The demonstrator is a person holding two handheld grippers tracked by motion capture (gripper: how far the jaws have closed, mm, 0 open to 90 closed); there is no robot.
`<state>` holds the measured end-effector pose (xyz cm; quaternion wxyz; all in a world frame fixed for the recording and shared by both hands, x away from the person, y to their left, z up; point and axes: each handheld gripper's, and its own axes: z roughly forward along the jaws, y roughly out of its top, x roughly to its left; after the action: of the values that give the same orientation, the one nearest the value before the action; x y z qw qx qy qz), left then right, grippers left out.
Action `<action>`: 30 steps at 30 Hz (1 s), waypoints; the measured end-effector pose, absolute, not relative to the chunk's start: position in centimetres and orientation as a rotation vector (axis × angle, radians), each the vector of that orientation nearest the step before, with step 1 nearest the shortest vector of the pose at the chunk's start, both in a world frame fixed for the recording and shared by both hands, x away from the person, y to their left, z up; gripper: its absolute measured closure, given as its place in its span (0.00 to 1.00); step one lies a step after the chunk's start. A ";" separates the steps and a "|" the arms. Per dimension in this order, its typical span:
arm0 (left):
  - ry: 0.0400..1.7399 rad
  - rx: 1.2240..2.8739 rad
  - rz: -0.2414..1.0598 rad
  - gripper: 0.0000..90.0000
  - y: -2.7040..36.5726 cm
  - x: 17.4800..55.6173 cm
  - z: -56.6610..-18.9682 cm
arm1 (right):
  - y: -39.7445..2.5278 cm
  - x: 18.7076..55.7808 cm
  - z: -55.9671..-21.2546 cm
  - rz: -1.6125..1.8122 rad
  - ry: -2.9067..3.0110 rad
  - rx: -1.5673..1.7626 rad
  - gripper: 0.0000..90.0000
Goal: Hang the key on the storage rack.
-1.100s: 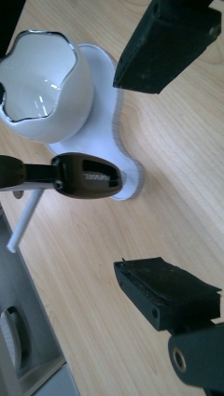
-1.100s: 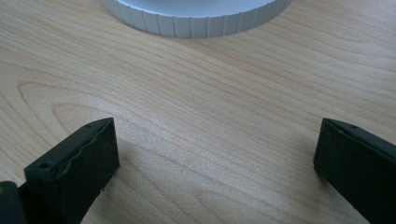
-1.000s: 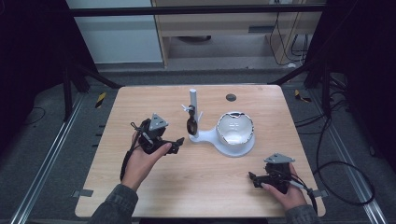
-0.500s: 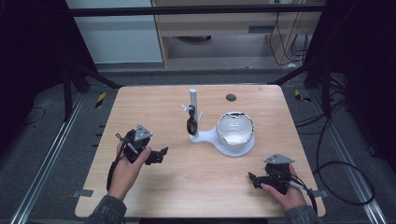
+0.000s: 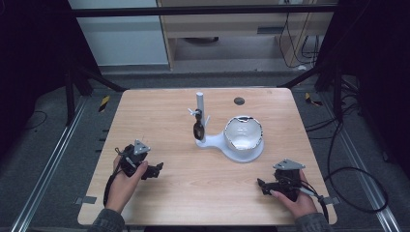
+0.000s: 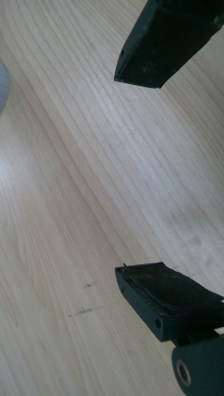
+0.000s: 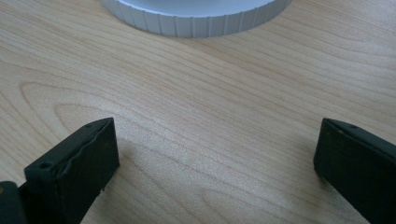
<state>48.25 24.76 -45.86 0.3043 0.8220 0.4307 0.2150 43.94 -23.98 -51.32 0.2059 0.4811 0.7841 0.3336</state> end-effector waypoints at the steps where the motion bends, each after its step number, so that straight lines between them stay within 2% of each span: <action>1: 1.150 2.173 0.569 0.07 25.0 48.2 -46.0 | -24.0 43.9 -51.3 0.930 2.185 1.343 0.00; 30: 1.283 2.121 0.551 0.07 28.6 47.9 -49.7 | -24.0 43.9 -51.3 0.930 2.185 1.340 0.00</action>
<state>47.88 28.58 -49.71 0.2966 0.7976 0.4826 0.2072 43.94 -23.97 -51.32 0.2058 0.4810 0.7842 0.3338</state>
